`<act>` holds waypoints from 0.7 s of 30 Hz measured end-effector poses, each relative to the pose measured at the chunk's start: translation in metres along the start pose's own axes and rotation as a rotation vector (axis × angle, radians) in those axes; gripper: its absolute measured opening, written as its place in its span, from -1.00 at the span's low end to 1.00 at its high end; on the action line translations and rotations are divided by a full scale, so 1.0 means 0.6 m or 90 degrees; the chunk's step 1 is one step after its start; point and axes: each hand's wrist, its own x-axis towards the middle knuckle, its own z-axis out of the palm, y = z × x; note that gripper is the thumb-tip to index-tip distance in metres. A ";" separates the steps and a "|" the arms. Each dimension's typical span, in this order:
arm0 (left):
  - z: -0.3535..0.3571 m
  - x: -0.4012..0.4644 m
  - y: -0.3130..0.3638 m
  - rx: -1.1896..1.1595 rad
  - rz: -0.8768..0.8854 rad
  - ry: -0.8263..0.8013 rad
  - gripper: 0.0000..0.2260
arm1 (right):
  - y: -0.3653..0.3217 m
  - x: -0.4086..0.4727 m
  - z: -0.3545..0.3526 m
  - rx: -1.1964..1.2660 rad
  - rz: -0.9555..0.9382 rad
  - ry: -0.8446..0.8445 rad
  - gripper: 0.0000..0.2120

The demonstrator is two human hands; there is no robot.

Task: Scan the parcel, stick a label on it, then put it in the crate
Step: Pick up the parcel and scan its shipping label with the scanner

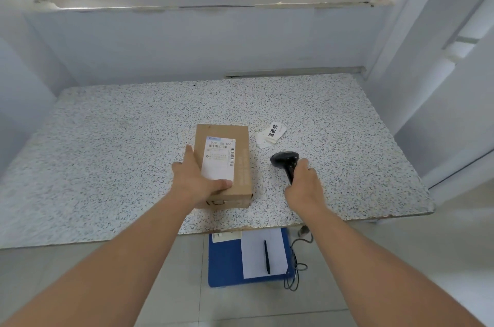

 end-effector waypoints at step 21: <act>0.034 -0.072 -0.015 0.019 0.202 0.031 0.12 | -0.055 -0.074 -0.067 0.378 0.044 -0.022 -0.93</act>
